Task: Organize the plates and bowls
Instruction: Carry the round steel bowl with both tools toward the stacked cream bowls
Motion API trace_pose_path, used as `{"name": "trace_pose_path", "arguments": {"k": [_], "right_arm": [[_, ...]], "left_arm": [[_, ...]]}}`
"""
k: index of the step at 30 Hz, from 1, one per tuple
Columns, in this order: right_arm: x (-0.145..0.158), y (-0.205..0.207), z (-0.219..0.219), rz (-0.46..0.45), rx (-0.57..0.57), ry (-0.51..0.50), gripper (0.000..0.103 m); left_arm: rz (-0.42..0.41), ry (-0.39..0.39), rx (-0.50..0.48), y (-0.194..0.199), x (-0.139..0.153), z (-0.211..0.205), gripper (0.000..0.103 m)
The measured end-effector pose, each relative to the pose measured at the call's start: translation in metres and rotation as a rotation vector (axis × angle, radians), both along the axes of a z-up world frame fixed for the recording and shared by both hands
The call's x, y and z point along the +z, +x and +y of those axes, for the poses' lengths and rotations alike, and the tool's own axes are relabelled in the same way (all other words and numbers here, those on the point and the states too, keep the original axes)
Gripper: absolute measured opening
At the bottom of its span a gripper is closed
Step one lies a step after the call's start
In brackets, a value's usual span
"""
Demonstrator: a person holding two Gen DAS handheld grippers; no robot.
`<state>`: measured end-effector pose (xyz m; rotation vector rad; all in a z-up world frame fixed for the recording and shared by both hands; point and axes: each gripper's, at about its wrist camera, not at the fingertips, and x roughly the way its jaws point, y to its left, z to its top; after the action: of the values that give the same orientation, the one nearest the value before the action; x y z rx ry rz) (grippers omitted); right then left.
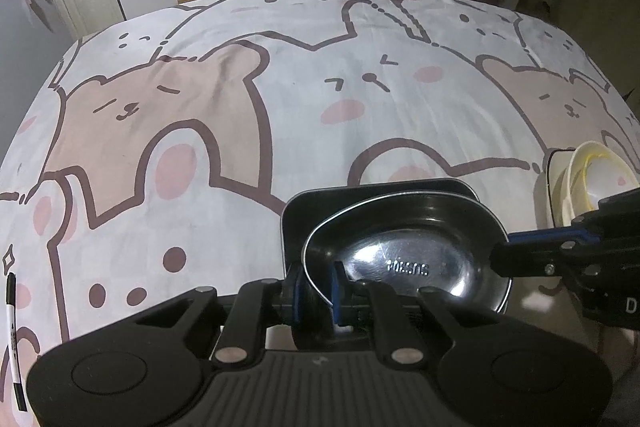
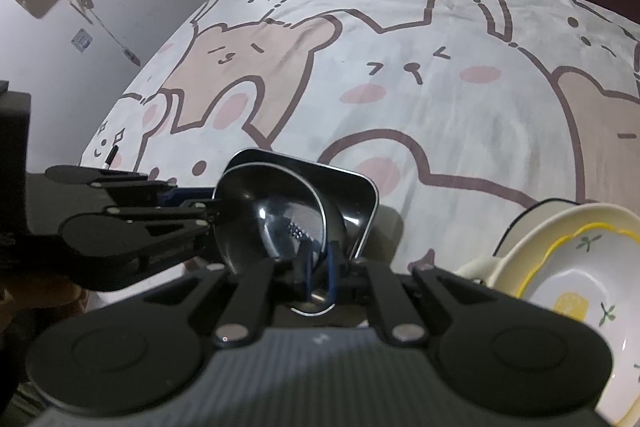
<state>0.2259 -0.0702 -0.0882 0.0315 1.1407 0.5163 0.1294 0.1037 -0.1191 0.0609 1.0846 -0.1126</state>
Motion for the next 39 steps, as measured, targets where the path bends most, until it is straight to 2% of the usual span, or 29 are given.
{"name": "trace_pose_path", "arguments": {"k": [22,39], "right_arm": [[0.002,0.005,0.003,-0.002,-0.002,0.005,0.008],[-0.008,0.01,0.006,0.012,-0.006,-0.018,0.007]], "left_arm": [[0.005,0.017,-0.024,0.008,-0.011,-0.006,0.022],[0.008,-0.018,-0.023,0.008,-0.008,0.0,0.025]]}}
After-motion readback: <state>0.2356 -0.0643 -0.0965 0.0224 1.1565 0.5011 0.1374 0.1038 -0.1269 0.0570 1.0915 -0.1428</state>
